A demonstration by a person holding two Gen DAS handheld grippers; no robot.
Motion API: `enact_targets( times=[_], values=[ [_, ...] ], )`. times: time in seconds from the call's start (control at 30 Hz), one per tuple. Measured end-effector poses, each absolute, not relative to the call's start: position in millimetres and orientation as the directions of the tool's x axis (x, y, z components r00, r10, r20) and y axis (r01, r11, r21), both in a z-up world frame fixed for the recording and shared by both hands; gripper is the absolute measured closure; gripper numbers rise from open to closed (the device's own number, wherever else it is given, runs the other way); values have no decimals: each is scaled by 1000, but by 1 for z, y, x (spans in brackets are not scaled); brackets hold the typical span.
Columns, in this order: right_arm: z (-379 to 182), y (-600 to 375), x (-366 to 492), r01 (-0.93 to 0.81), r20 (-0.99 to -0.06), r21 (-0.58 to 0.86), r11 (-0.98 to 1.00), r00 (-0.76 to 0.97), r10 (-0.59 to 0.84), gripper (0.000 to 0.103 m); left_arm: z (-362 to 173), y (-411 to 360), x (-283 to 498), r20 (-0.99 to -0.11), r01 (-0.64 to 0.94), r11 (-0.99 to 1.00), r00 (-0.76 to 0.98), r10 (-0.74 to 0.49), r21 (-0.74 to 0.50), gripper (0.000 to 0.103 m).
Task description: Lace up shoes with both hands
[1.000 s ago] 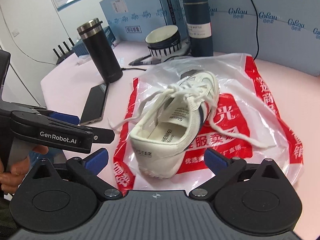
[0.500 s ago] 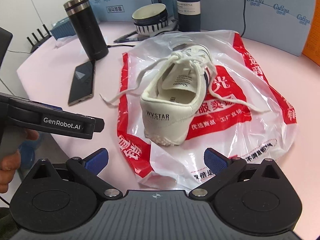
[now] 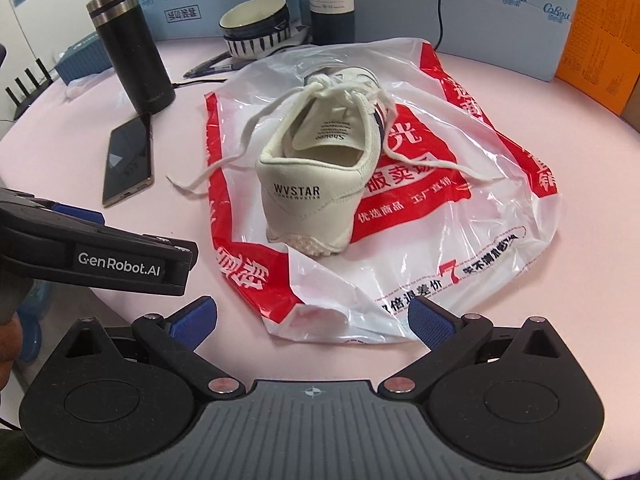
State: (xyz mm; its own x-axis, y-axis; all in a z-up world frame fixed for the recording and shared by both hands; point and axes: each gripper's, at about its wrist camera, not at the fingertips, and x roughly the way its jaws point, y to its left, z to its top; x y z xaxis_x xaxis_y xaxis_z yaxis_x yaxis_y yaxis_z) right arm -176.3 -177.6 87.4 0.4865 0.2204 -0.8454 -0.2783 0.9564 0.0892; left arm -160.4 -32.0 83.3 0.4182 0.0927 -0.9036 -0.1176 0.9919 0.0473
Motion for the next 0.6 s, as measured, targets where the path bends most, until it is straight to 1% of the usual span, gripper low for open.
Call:
enact_targets(
  times=[0.3,0.6],
  values=[
    [90,-186,-181,-234,-849,86,968,491,195,0,80,-49,-156,-911,-78,996,408,66,37,10],
    [97,-192,-181,-234,-858,79,969,479,185,0,83,-62,-151,-919,-74,997,392,43,15,10]
  ],
)
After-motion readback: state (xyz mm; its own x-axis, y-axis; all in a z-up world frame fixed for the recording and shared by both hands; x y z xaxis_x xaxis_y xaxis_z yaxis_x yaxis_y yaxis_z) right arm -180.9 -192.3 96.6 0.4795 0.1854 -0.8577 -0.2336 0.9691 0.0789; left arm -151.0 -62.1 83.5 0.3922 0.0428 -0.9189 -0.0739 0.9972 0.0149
